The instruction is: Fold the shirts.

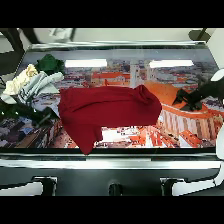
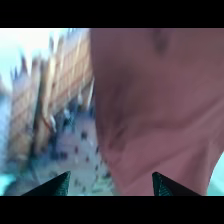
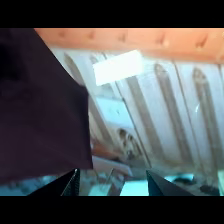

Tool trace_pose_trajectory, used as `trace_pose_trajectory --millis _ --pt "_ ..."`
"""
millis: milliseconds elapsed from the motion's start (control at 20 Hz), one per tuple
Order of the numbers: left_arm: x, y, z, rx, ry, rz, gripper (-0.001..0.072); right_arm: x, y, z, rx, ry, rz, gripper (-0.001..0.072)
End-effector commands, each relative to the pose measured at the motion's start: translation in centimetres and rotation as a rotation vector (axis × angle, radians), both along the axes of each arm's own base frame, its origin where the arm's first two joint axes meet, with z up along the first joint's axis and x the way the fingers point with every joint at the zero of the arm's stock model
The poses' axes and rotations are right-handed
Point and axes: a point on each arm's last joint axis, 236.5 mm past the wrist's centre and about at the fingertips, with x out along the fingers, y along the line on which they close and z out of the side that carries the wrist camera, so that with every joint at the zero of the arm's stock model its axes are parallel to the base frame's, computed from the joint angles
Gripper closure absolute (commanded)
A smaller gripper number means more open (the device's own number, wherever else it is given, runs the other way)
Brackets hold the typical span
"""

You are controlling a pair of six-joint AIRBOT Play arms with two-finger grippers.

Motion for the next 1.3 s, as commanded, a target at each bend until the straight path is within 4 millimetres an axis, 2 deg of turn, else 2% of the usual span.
trace_pose_trajectory --millis 0,100,150,200,350,550,600,650,700,750,800,850,900,950,1000,1050,1100,1150,1200,1250 --pt "-2.9 -2.7 -3.5 -0.083 0.032 0.030 0.0103 -2.5 1.3 -1.7 0.049 0.075 0.067 0.0202" --pt "-2.5 -3.4 -4.4 -0.065 0.016 0.030 0.0103 -1.9 2.9 -2.5 0.041 0.056 0.110 0.0093" --pt "-2.2 -3.8 -4.7 -0.060 0.008 0.027 0.0137 -1.6 3.4 -3.0 0.038 0.049 0.115 0.0092" --pt "-1.8 -4.0 -4.9 -0.050 -0.006 0.030 0.0244 -1.4 4.1 -3.5 0.049 0.052 0.123 0.0092" --pt "0.3 -3.2 -5.1 -0.009 -0.055 0.103 0.0292 -1.7 6.4 -5.1 0.089 0.097 0.182 0.0092" --pt "1.7 -2.8 -4.5 0.006 -0.095 0.115 0.0616 -1.4 9.7 -7.9 0.118 0.122 0.248 0.0079" --pt "1.8 -2.8 -4.4 0.006 -0.100 0.114 0.0675 -1.5 10.3 -8.7 0.121 0.143 0.246 0.0082" --pt "2.0 -2.7 -4.2 0.007 -0.105 0.114 0.0673 -1.5 10.9 -9.4 0.124 0.154 0.253 0.0090" --pt "2.2 -2.7 -4.1 0.007 -0.110 0.112 0.0673 -1.4 11.4 -9.9 0.122 0.153 0.259 0.0133" --pt "2.3 -2.7 -3.9 0.008 -0.117 0.107 0.0673 -1.1 11.8 -10.3 0.115 0.146 0.257 0.0207" --pt "2.5 -2.7 -3.5 0.009 -0.137 0.092 0.0674 -0.8 12.2 -10.4 0.110 0.133 0.262 0.0426" --pt "2.9 -2.7 -2.7 0.011 -0.161 0.076 0.0674 -0.5 12.5 -10.1 0.107 0.119 0.267 0.0675" --pt "3.8 -2.6 -1.1 0.020 -0.218 0.051 0.0675 0.1 12.8 -9.1 0.109 0.086 0.276 0.0669" --pt "5.5 -2.2 1.8 0.041 -0.316 0.029 0.0675 1.0 12.7 -7.2 0.098 0.022 0.311 0.0669" --pt "7.6 -1.6 6.0 0.074 -0.448 0.028 0.0675 2.5 12.5 -4.5 0.073 -0.081 0.345 0.0669" --pt "9.6 -1.0 11.4 0.113 -0.603 0.036 0.0675 4.1 11.9 -0.8 0.028 -0.204 0.370 0.0669" --pt "11.2 -0.4 18.8 0.161 -0.799 0.055 0.0675 6.0 10.8 4.4 -0.062 -0.361 0.386 0.0669" --pt "11.6 0.0 26.8 0.205 -0.998 0.082 0.0675 7.6 9.8 10.7 -0.157 -0.539 0.389 0.0669" --pt "10.5 0.3 36.1 0.251 -1.224 0.115 0.0675 8.4 8.9 18.9 -0.254 -0.760 0.368 0.0669" --pt "8.0 0.3 44.4 0.290 -1.427 0.151 0.0675 7.8 8.1 28.3 -0.354 -1.004 0.316 0.0669"
